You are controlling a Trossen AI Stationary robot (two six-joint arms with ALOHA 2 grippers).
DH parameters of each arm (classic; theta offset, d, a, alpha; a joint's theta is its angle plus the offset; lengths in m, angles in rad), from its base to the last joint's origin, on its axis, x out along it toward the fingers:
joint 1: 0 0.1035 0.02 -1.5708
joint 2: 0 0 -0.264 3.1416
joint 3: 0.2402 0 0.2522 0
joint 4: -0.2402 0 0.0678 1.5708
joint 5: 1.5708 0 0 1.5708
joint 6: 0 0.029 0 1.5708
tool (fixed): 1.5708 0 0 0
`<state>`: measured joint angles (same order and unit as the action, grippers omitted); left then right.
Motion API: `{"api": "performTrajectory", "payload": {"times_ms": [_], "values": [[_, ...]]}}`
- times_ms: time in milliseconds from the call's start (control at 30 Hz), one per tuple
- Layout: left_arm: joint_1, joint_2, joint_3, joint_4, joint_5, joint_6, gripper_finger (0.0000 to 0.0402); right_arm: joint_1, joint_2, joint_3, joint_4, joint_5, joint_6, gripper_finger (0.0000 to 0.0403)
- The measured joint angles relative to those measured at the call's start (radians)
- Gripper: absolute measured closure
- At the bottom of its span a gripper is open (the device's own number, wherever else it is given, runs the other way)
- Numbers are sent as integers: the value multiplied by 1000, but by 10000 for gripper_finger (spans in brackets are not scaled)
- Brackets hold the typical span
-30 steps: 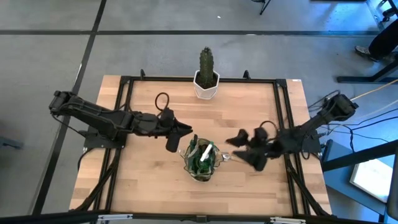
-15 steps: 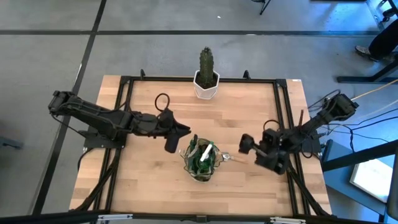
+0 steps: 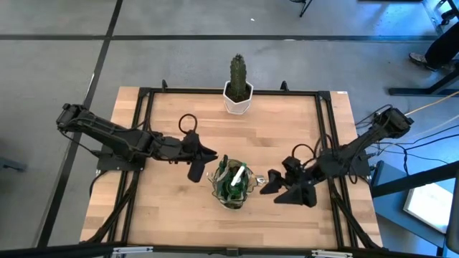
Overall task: Pick & Place Garden tools in Gardening bag
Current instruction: Move the gardening bag to the center of the table
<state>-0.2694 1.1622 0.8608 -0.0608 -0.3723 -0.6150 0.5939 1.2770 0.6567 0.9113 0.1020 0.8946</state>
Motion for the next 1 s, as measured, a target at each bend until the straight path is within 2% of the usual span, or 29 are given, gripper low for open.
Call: {"api": "performTrajectory", "payload": {"times_ms": [100, 300, 500, 600, 667, 767, 833, 900, 1000], "values": [[-5, 0, 0, -12, -3, 0, 318, -1, -1, 2, -47, 6, 81, 68], [-5, 0, 0, -22, -2, -3, 318, 3, 0, 2, -270, 3, 197, 68], [-34, 0, 0, -41, 162, -68, 318, 3, 0, 2, -473, 1, 280, 68], [-96, 0, 0, -84, 251, -120, 318, 4, 0, 2, -670, -3, 375, 70], [-156, 1, 0, -122, 260, -157, 324, 9, 0, 2, -777, -30, 457, 80], [-237, 1, -22, -105, 282, -225, 347, 14, 0, 2, -837, -76, 492, 116], [-278, 4, -56, -78, 305, -281, 372, 16, 0, 2, -832, -77, 490, 156], [-310, 24, -96, -45, 315, -335, 393, 10, 0, 2, -833, -63, 488, 207], [-341, 63, -165, 51, 307, -394, 399, -9, 0, 2, -845, -54, 482, 302]]}}
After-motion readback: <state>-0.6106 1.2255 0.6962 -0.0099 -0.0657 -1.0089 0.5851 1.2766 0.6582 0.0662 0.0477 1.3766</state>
